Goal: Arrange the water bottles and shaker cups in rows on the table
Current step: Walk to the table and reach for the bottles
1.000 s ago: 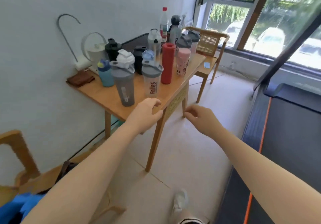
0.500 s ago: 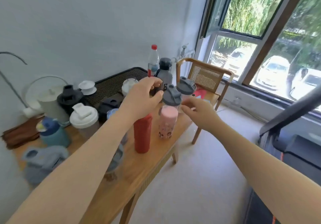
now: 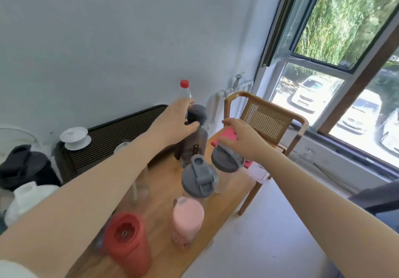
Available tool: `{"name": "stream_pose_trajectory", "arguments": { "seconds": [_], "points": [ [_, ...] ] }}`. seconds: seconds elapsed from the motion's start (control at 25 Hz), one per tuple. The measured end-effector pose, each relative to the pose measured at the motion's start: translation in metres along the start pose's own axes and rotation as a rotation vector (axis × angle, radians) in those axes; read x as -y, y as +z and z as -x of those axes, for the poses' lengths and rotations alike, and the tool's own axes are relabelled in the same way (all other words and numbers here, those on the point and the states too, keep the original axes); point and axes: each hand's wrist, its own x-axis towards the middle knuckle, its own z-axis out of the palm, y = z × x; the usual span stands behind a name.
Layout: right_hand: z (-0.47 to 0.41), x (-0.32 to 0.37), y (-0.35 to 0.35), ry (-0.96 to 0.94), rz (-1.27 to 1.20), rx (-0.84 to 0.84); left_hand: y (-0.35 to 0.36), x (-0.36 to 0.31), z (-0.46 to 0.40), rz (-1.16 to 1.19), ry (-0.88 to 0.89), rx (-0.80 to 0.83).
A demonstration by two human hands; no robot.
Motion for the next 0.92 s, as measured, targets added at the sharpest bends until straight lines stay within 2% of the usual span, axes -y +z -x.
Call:
{"name": "stream_pose_trajectory", "arguments": {
  "seconds": [0.16,0.24,0.36,0.48,0.56,0.68,0.84,0.92],
  "points": [
    [-0.032,-0.044,0.011,0.006,0.132,0.288,0.042,0.022,-0.033,0.262,-0.313,0.024],
    [-0.038,-0.059,0.016,-0.017,0.063,0.382,0.062,0.038,-0.037,0.354,-0.489,0.059],
    [-0.052,-0.076,0.018,-0.124,0.004,0.573,0.081,0.054,-0.044,0.302,-0.536,0.106],
    [-0.068,-0.087,0.018,-0.267,0.054,0.731,0.093,0.052,-0.050,0.274,-0.525,0.018],
    [-0.074,-0.094,0.015,-0.369,0.071,0.765,0.097,0.048,-0.055,0.290,-0.561,-0.011],
    [-0.071,-0.112,0.015,-0.501,0.077,0.722,0.107,0.050,-0.059,0.354,-0.677,-0.023],
    [-0.070,-0.140,0.032,-0.541,-0.181,0.689,0.115,0.052,-0.055,0.274,-0.756,-0.065],
    [-0.074,-0.152,0.040,-0.593,-0.241,0.678,0.120,0.045,-0.052,0.199,-0.817,-0.135]
  ]
}}
